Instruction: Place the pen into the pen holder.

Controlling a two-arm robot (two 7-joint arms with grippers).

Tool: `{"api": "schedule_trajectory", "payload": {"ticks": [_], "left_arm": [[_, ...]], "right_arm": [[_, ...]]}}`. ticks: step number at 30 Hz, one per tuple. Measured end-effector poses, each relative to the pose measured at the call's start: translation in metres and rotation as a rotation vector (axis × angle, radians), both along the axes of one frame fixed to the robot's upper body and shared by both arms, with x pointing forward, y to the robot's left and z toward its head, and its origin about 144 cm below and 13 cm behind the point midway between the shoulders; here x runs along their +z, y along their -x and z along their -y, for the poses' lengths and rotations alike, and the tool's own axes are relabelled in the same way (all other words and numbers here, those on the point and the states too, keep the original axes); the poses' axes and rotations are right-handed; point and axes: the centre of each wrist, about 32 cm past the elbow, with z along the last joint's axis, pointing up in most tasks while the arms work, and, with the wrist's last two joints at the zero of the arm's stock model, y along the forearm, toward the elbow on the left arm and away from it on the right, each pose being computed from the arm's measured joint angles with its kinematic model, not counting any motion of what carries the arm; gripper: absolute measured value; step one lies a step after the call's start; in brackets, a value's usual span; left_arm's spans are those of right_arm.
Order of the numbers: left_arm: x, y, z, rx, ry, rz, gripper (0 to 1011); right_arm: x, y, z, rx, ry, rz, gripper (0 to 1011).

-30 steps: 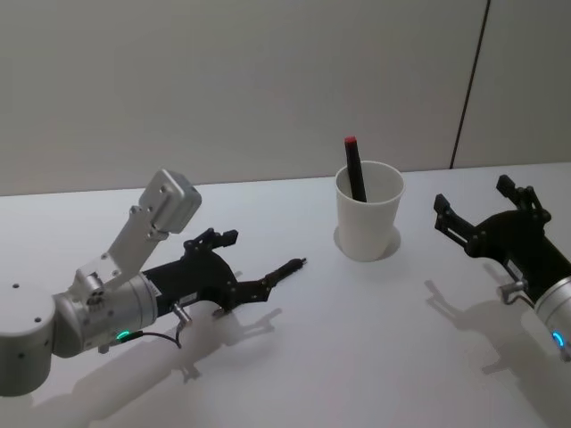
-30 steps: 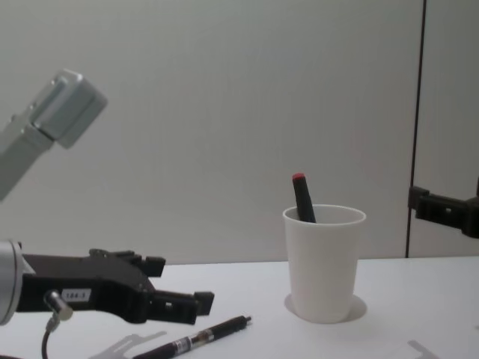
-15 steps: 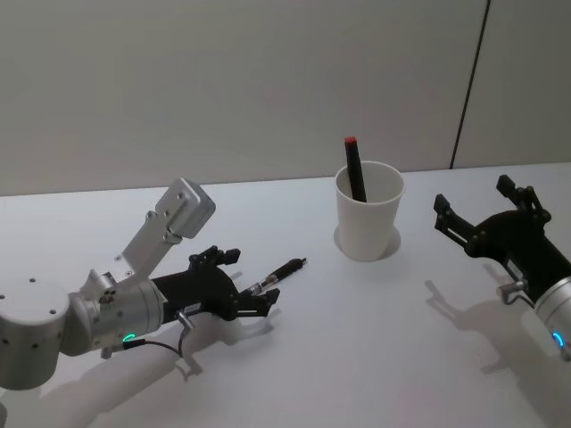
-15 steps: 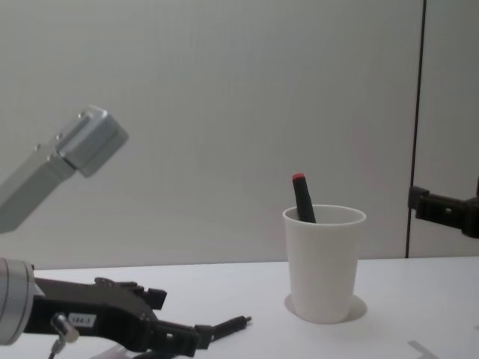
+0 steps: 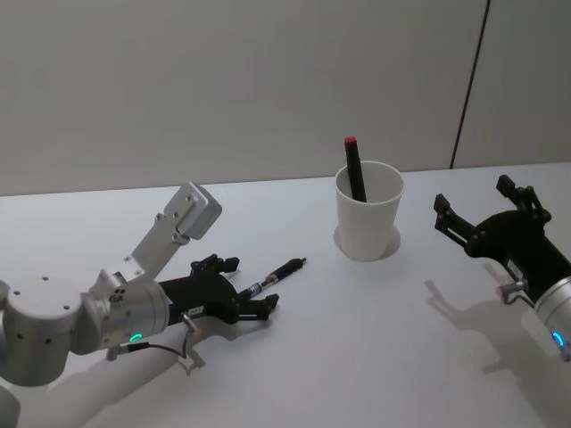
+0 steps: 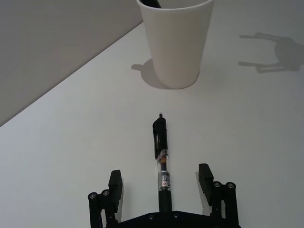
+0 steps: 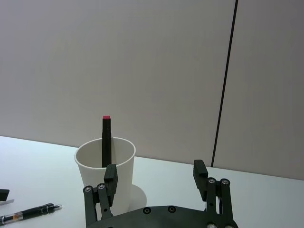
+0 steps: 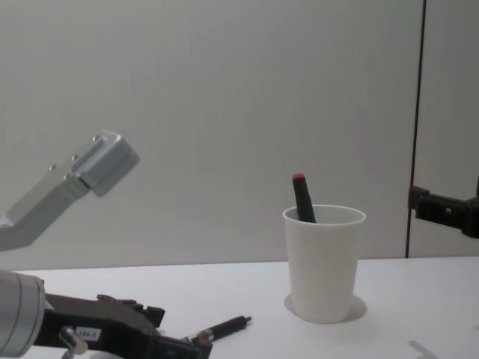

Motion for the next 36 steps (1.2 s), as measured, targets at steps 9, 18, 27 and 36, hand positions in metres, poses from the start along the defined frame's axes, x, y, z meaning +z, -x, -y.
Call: {"api": "schedule_trajectory", "payload": {"ticks": [9, 18, 27, 36], "left_arm": [[-0.0041, -0.0033, 0.0012, 0.027, 0.001, -0.005, 1001], [-0.0064, -0.0041, 0.0004, 0.027, 0.019, -0.012, 1001], [-0.0076, -0.0038, -0.0008, 0.017, 0.032, -0.02, 1001], [-0.0082, -0.0037, -0.0016, 0.012, 0.04, -0.024, 1001]], "right_arm": [[0.0, 0.0, 0.0, 0.0, 0.0, 0.0, 1001], [0.0, 0.0, 0.0, 0.0, 0.0, 0.0, 1002], [0.0, 0.0, 0.0, 0.0, 0.0, 0.0, 1001], [0.0, 0.0, 0.0, 0.0, 0.0, 0.0, 1002]]}}
